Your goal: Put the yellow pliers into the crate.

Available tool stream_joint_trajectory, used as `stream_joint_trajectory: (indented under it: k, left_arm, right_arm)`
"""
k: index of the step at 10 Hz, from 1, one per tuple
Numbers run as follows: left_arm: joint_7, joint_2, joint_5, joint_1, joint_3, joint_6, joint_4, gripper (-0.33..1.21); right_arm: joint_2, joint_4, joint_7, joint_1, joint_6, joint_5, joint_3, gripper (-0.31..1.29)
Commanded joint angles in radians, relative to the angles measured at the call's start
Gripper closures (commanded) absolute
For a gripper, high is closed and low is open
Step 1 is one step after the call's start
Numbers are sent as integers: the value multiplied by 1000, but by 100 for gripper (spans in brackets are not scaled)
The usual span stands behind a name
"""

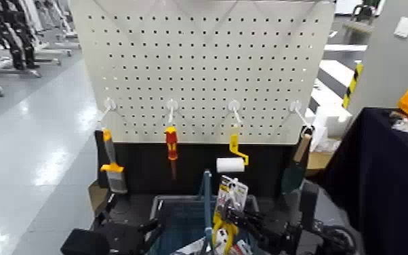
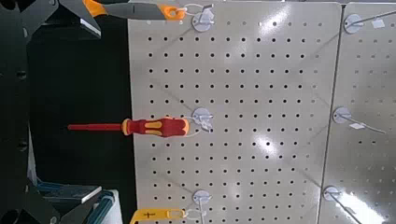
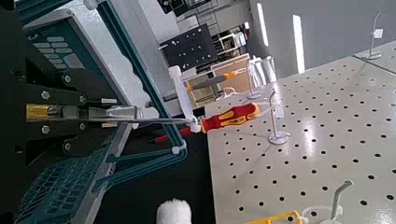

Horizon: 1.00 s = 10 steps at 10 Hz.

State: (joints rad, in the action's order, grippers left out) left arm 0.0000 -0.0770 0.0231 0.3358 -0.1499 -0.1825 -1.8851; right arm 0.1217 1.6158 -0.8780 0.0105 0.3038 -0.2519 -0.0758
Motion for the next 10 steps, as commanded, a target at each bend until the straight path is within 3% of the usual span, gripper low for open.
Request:
stream_joint_trajectory:
  k: [1, 3, 4, 5, 6, 7, 10]
  left_arm:
    - [0, 2, 0, -1, 0, 0, 0, 14]
    - [0, 2, 0, -1, 1, -2, 0, 14]
    - [0, 2, 0, -1, 1, -2, 0, 14]
    - [0, 2, 0, 0, 3, -3, 0, 14]
    - [-2, 2, 0, 0, 3, -5, 0, 14]
    - [0, 2, 0, 2, 6, -6, 0, 14]
    - [0, 3, 1, 3, 9, -9, 0, 14]
  right_arm:
    - [6, -8, -6, -6, 1, 20, 1, 107]
    - [7, -16, -4, -6, 5, 39, 2, 106]
    - [7, -19, 2, -6, 20, 39, 4, 72]
    - [7, -17, 4, -6, 26, 42, 10, 20]
    - [7, -13, 7, -4, 21, 43, 10, 9]
    - [6, 3, 25, 3, 6, 45, 17, 10]
    - [-10, 138, 197, 89, -64, 60, 50, 10]
